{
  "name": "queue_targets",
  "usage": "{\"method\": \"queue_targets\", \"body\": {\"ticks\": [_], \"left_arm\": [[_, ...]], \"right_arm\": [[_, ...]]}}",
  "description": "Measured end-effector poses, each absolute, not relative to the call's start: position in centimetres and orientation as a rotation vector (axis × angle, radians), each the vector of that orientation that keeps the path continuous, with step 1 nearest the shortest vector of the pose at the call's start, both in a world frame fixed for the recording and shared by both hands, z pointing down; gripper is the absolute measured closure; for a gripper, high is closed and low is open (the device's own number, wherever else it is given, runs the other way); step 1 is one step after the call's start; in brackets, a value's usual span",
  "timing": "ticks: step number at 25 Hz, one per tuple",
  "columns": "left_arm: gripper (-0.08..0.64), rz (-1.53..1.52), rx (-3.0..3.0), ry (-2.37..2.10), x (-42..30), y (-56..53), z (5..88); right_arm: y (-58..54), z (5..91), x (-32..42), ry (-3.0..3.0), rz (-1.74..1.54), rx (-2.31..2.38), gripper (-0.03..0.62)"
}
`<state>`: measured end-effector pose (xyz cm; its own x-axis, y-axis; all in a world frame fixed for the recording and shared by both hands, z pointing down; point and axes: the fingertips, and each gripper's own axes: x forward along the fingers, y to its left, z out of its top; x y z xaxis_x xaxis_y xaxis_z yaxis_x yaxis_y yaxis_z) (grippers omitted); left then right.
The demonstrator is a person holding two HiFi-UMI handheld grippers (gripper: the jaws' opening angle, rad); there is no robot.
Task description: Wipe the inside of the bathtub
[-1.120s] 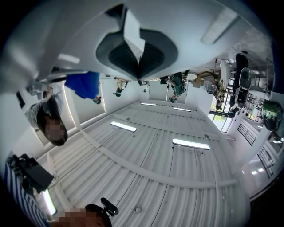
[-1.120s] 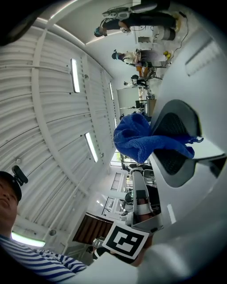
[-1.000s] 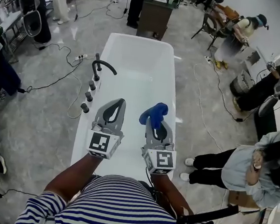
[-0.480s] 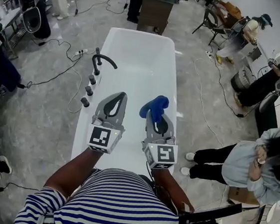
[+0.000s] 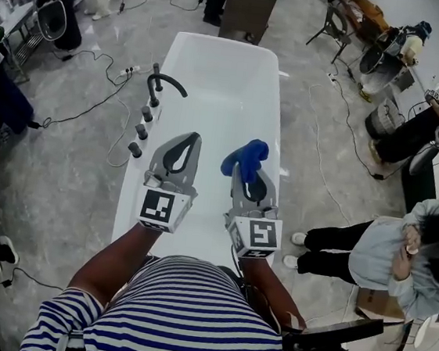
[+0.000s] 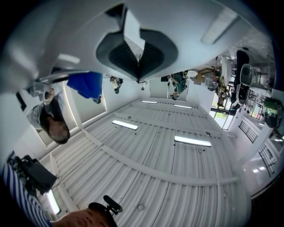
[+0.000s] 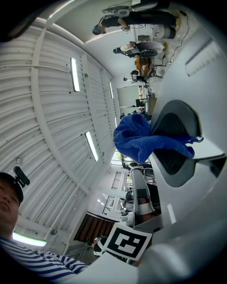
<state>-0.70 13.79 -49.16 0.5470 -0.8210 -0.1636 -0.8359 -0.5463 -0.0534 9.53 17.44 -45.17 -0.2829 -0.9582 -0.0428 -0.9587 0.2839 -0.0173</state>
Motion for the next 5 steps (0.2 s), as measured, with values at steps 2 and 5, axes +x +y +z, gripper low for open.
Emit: {"method": "queue_targets", "body": {"ticks": [2,5], "left_arm": [[0.557,0.183,-2.650,1.426,-0.71,13.79,-49.28],[0.557,0.230,-2.646,1.426,-0.56,13.58,-49.86]], "right_arm": [[17.49,-44.98,9.52,2.482,0.000,-1.854,0.537],[17.44,-44.55,9.62,2.487,-0.024,-1.858,0.537]]}}
